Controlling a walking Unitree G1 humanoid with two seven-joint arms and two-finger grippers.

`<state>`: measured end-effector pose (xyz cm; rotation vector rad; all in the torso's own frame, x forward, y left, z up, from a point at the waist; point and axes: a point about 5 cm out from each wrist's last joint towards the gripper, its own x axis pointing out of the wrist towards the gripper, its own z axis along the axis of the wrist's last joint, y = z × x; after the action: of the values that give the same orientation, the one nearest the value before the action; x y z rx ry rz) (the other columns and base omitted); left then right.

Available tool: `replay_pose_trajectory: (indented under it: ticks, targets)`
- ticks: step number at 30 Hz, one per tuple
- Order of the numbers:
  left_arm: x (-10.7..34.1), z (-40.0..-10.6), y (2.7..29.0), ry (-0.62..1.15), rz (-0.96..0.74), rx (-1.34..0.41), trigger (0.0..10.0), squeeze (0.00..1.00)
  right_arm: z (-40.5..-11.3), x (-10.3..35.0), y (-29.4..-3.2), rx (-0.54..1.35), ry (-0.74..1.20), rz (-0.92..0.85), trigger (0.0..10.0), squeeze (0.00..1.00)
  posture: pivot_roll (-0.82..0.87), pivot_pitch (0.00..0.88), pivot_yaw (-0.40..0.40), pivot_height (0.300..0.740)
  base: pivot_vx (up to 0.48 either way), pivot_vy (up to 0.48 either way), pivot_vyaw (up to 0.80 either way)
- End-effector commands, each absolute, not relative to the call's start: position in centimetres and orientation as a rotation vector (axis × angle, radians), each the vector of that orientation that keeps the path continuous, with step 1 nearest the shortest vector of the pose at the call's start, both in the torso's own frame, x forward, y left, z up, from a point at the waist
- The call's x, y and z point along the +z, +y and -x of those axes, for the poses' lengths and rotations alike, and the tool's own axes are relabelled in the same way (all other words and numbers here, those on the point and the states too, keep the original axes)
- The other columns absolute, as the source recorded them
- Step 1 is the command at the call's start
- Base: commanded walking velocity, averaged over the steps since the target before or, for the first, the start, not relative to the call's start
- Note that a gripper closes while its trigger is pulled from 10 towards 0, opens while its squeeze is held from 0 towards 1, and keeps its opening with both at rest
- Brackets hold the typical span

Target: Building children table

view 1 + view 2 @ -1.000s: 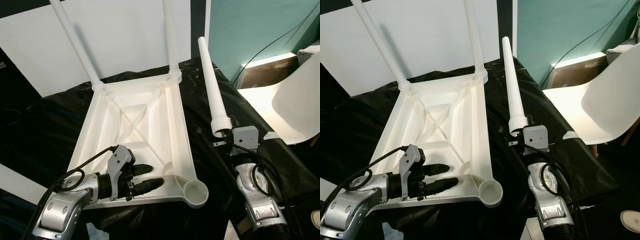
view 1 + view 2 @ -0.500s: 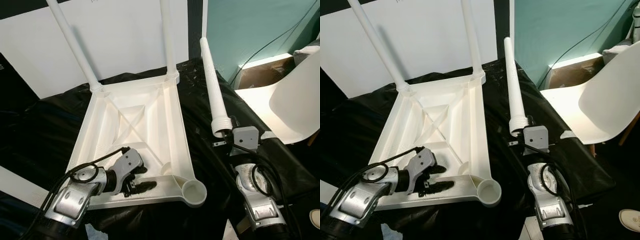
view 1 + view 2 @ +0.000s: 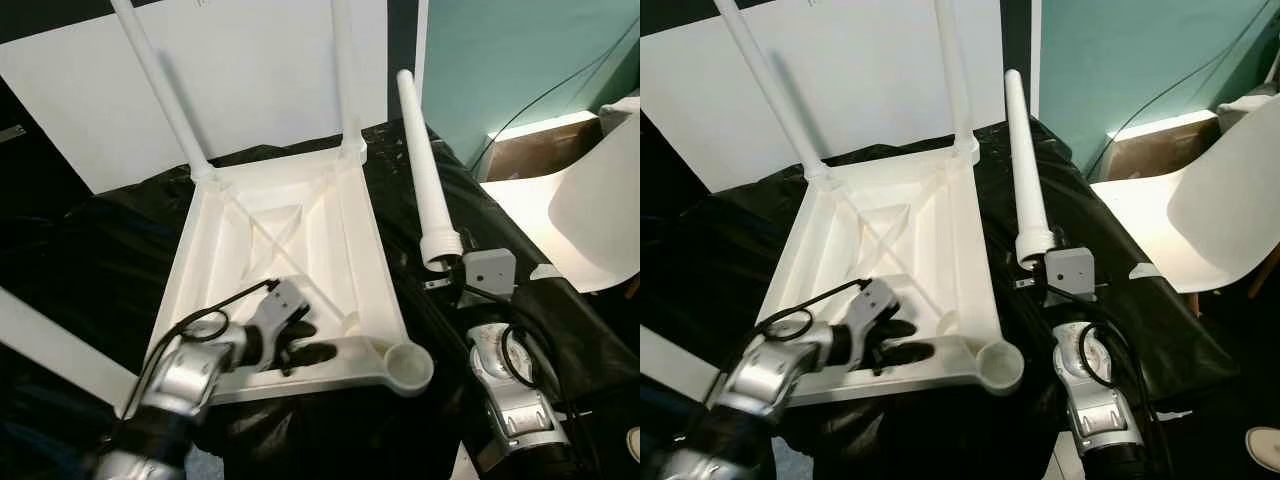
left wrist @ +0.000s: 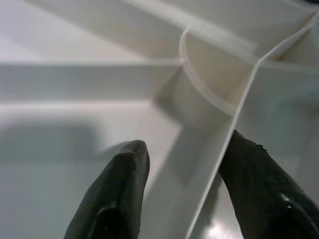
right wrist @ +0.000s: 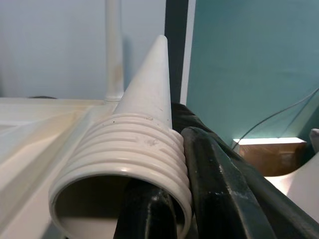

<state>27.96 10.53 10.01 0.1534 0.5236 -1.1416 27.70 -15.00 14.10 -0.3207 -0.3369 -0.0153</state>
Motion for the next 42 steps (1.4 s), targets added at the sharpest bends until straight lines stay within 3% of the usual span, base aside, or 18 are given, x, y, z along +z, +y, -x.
replay_pose_trajectory:
  ticks: [1,12,17,18,23,24,28,29,30,37,42]
  targets:
    - [9.2,-30.2,13.2,0.507,-0.259,-0.598,0.0,0.0,-27.8,14.3,-14.7,-0.002,-0.351,0.309,10.0,0.0,-0.02,0.0,0.124,0.74,0.0,0.0,0.0]
    - [9.3,-32.0,15.6,0.492,-0.254,-0.347,0.0,0.0,-27.7,14.1,-14.6,0.002,-0.347,0.309,10.0,0.0,-0.03,0.0,0.126,0.74,0.0,0.0,0.0]
    - [9.0,-32.1,15.6,0.497,-0.256,-0.345,0.0,0.0,-27.7,14.1,-14.5,0.007,-0.347,0.309,10.0,0.0,-0.03,0.0,0.126,0.74,0.0,0.0,0.0]
    - [8.9,-31.8,15.3,0.489,-0.279,-0.383,10.0,0.0,-27.8,14.1,-14.5,0.009,-0.347,0.309,10.0,0.0,-0.03,0.0,0.126,0.74,0.0,0.0,0.0]
    - [8.8,-31.4,14.7,0.461,-0.297,-0.456,10.0,0.0,-27.8,14.1,-14.5,0.012,-0.349,0.31,10.0,0.0,-0.02,0.0,0.124,0.74,0.0,0.0,0.0]
    - [8.9,-31.1,14.2,0.434,-0.281,-0.506,10.0,1.0,-27.8,14.2,-14.5,0.015,-0.35,0.312,10.0,0.0,-0.02,0.0,0.122,0.74,0.0,0.0,0.0]
    - [9.5,-30.5,13.2,0.355,-0.243,-0.615,10.0,1.0,-27.9,14.3,-14.6,0.024,-0.355,0.325,10.0,0.0,-0.03,0.0,0.121,0.74,0.0,0.0,0.0]
    - [10.3,-30.1,12.6,0.299,-0.18,-0.681,10.0,0.06,-27.9,14.5,-14.6,0.049,-0.368,0.344,10.0,0.0,-0.03,0.0,0.12,0.74,0.0,0.0,0.0]
    - [11.2,-29.7,12.0,0.24,-0.097,-0.754,10.0,0.0,-27.8,14.8,-14.4,0.081,-0.39,0.376,10.0,0.0,-0.03,0.0,0.119,0.74,0.0,0.0,0.0]
    - [14.0,-27.5,11.2,0.102,0.153,-1.008,10.0,0.0,-27.6,15.9,-14.3,0.133,-0.506,0.55,10.0,0.0,-0.03,0.0,0.108,0.74,0.0,0.0,0.0]
    - [14.8,-27.0,11.3,0.077,0.275,-1.069,10.0,0.0,-27.6,16.4,-14.5,0.121,-0.562,0.616,10.0,0.0,-0.03,0.0,0.106,0.74,0.0,0.0,0.0]
